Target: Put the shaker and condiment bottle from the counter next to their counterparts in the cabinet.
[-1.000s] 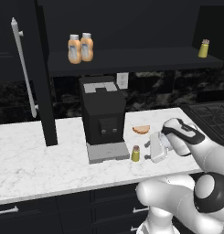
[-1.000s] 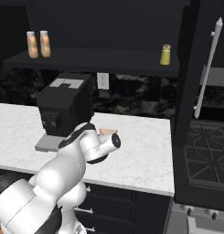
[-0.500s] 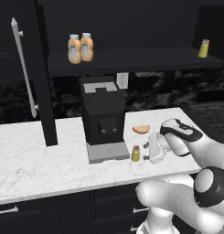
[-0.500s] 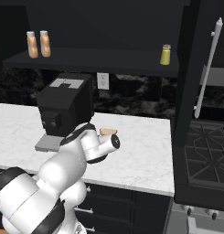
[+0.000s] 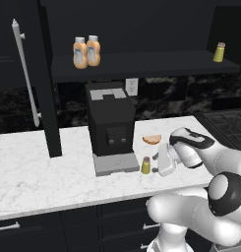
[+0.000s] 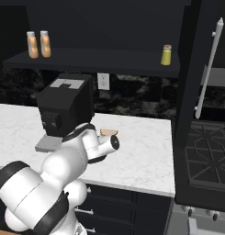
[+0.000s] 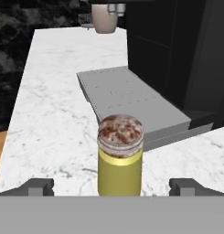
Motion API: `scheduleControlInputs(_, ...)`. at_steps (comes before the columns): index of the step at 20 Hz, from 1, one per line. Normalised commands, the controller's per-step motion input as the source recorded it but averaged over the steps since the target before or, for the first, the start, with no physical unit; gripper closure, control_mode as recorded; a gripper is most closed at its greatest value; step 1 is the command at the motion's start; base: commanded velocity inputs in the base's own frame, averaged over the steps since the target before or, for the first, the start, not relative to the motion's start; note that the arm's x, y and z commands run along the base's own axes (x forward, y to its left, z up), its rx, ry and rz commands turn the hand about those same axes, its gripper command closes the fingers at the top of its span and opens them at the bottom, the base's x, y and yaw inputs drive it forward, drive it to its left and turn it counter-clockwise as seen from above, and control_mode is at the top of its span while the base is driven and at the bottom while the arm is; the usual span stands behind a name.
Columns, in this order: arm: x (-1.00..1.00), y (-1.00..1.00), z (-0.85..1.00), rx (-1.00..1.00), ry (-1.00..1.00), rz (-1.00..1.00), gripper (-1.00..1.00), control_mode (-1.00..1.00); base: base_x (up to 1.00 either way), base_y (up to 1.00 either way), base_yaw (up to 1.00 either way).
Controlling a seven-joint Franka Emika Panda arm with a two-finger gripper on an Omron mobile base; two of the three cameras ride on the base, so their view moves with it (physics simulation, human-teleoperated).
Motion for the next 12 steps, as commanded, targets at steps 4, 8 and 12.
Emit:
scheduleControlInputs(4, 0.14, 0.09, -0.04, 0.00, 0.00, 0.00, -1.00, -1.00, 0.00, 0.00, 0.00)
scheduleControlInputs(8, 0.16, 0.11, -0.05, 0.00, 0.00, 0.00, -1.00, -1.00, 0.00, 0.00, 0.00)
scheduleControlInputs(12, 0.15, 0.14, -0.08, 0.00, 0.01, 0.00, -1.00, -1.00, 0.00, 0.00, 0.00)
